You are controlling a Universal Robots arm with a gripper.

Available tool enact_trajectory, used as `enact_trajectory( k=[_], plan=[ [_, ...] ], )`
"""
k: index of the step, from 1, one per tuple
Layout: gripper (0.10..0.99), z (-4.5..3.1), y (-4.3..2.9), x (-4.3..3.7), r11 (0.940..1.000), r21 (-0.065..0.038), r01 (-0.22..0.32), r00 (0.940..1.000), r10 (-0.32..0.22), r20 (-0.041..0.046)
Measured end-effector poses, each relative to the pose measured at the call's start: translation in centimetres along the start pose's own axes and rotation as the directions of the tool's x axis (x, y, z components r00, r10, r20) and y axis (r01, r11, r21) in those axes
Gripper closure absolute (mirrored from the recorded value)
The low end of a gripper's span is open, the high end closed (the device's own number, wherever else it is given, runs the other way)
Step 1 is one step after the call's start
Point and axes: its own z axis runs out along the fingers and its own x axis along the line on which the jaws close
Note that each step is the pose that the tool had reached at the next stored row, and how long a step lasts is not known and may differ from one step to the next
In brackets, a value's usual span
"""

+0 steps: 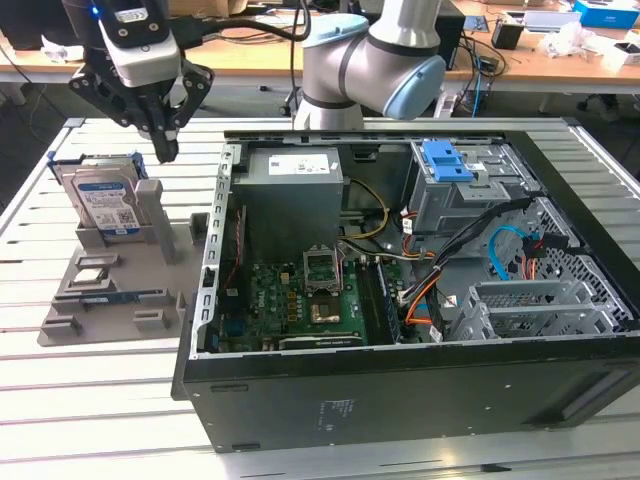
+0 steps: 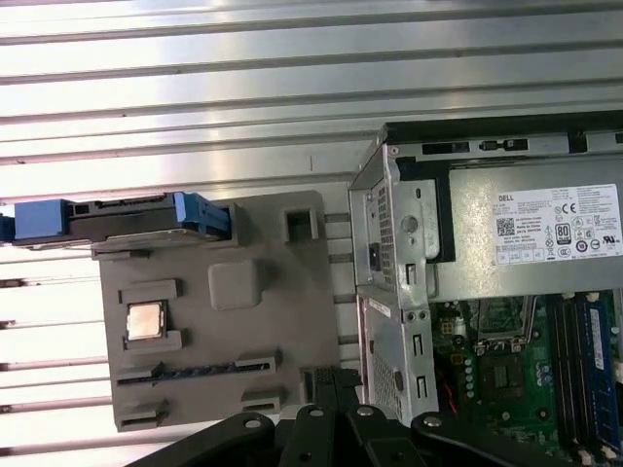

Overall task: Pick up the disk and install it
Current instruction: 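Reach for the disk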

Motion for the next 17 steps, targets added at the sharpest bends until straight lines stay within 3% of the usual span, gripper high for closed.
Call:
enact_trajectory(
  k=[17],
  plan=[
    [0.980,-0.10,-0.29,3.86,1.0000,0.000,0.000,1.0000,0.000,0.0000]
  ],
)
